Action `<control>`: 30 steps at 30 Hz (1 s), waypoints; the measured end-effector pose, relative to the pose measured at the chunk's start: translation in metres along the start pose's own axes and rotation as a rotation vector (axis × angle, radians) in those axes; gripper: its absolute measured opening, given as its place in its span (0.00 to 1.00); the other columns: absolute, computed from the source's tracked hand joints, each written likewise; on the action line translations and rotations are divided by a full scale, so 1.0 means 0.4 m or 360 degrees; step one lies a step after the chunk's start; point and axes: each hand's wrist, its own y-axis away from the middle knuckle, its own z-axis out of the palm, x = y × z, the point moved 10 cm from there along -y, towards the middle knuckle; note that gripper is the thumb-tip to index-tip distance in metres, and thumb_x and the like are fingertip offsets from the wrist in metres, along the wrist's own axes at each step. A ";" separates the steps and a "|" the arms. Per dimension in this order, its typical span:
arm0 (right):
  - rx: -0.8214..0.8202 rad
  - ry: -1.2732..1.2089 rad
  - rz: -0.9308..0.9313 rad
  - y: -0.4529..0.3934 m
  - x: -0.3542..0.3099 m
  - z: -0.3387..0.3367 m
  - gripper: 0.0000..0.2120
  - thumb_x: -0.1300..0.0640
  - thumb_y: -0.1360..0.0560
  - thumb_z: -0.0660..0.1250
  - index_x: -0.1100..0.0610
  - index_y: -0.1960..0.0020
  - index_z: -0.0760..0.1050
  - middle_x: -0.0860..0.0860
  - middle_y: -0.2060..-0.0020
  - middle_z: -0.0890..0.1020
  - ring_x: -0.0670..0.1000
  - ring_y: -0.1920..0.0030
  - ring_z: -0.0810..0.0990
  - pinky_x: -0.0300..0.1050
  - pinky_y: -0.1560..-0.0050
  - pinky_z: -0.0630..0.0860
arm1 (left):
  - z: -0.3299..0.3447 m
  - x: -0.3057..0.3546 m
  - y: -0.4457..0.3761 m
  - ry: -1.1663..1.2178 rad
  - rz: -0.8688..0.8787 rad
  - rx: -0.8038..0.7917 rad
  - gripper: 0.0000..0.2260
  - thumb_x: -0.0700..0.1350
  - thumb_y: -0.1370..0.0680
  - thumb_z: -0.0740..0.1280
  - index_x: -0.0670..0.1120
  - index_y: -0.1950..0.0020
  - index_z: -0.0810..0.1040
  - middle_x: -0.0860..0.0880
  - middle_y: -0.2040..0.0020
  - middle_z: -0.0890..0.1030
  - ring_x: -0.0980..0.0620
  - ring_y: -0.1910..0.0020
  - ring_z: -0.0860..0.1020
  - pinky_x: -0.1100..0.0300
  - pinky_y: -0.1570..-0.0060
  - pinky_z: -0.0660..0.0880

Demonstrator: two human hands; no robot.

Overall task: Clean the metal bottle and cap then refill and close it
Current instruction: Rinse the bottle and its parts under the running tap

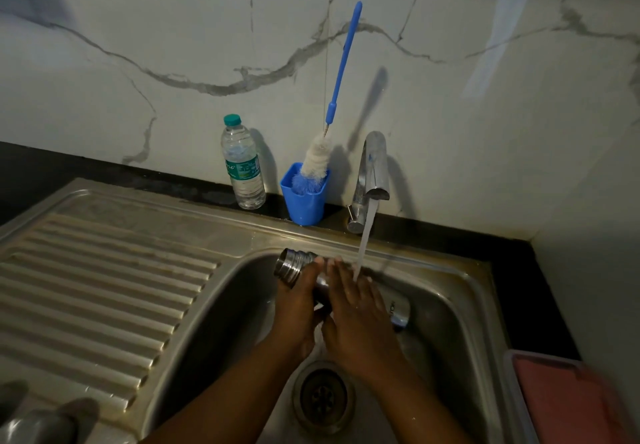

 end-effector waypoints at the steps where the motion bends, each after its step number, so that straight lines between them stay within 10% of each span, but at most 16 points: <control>1: 0.0026 -0.0064 0.0107 0.012 0.045 -0.001 0.37 0.43 0.21 0.55 0.47 0.25 0.32 0.46 0.27 0.34 0.50 0.25 0.37 0.48 0.28 0.38 | -0.012 0.013 -0.002 0.0029 0.0022 0.0039 0.22 0.47 0.25 0.70 0.50 0.32 0.71 0.43 0.40 0.80 0.43 0.43 0.80 0.47 0.50 0.80; 5: 0.0050 -0.0319 0.0590 0.050 0.176 0.007 0.37 0.34 0.25 0.46 0.49 0.23 0.38 0.49 0.23 0.41 0.50 0.24 0.39 0.51 0.26 0.44 | -0.038 0.036 -0.006 0.0179 0.0022 0.0106 0.24 0.44 0.24 0.70 0.51 0.30 0.67 0.43 0.39 0.77 0.43 0.43 0.79 0.48 0.50 0.79; 12: 0.0271 -0.0312 0.0084 -0.017 -0.017 -0.030 0.34 0.38 0.27 0.32 0.46 0.23 0.47 0.46 0.23 0.53 0.47 0.24 0.46 0.45 0.25 0.39 | 0.051 -0.047 0.047 0.0198 -0.0172 -0.0226 0.25 0.52 0.27 0.68 0.39 0.35 0.76 0.35 0.39 0.79 0.38 0.40 0.79 0.43 0.38 0.75; 19: 0.0448 -0.0220 0.0579 0.048 0.192 -0.051 0.30 0.38 0.21 0.39 0.50 0.27 0.63 0.51 0.29 0.67 0.53 0.27 0.61 0.53 0.25 0.54 | -0.001 -0.018 0.037 0.0364 -0.0221 -0.0007 0.18 0.49 0.30 0.69 0.50 0.41 0.73 0.39 0.43 0.78 0.39 0.43 0.78 0.44 0.50 0.78; 22: 0.0495 -0.0261 0.0313 0.002 0.077 -0.074 0.40 0.35 0.24 0.30 0.53 0.32 0.70 0.52 0.35 0.75 0.54 0.31 0.69 0.54 0.27 0.58 | 0.058 -0.044 0.067 0.0269 -0.0242 -0.0207 0.20 0.50 0.29 0.69 0.42 0.41 0.78 0.37 0.44 0.81 0.40 0.45 0.81 0.47 0.48 0.79; 30: 0.0511 -0.0264 0.0425 0.031 0.158 -0.097 0.20 0.45 0.19 0.49 0.51 0.40 0.75 0.50 0.45 0.80 0.49 0.44 0.77 0.45 0.37 0.70 | 0.000 0.032 0.042 0.0408 -0.0054 -0.0036 0.21 0.45 0.32 0.67 0.47 0.39 0.73 0.39 0.44 0.79 0.39 0.44 0.78 0.44 0.47 0.76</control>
